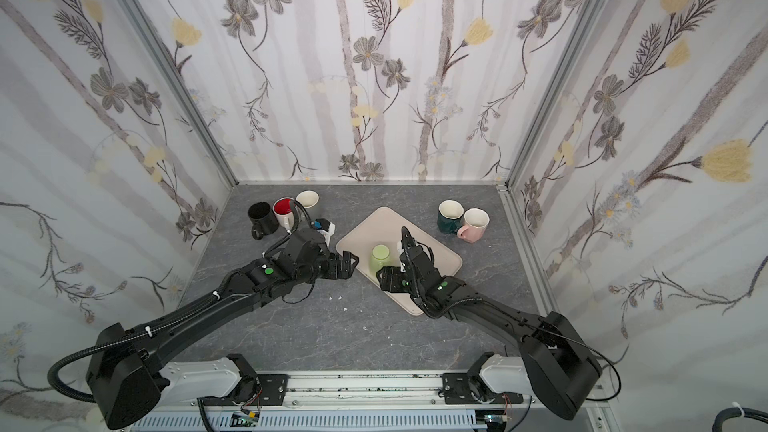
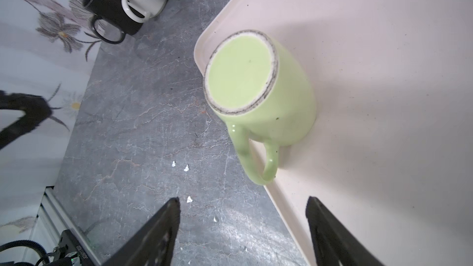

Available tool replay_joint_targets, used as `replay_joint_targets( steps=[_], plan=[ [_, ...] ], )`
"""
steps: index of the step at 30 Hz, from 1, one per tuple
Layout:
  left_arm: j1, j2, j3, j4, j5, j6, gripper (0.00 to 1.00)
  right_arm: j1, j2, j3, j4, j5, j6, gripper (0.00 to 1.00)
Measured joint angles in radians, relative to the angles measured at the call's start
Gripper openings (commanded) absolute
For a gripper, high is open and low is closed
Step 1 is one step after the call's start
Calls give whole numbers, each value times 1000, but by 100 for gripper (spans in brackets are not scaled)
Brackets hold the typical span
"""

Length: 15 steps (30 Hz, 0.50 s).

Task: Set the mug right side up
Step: 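Draw the right gripper back while the left gripper moves over the light-green mug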

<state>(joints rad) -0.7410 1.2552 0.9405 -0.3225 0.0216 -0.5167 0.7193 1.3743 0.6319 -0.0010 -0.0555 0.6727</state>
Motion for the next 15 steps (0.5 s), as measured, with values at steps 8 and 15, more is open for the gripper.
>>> replay_joint_targets(
  steps=[8, 15],
  plan=[
    [-66, 84, 33, 4, 19, -102, 100, -39, -333, -242, 4, 37, 54, 85],
    [-177, 188, 106, 2, -35, -158, 97, -69, -602, -404, 8, 70, 94, 88]
  ],
)
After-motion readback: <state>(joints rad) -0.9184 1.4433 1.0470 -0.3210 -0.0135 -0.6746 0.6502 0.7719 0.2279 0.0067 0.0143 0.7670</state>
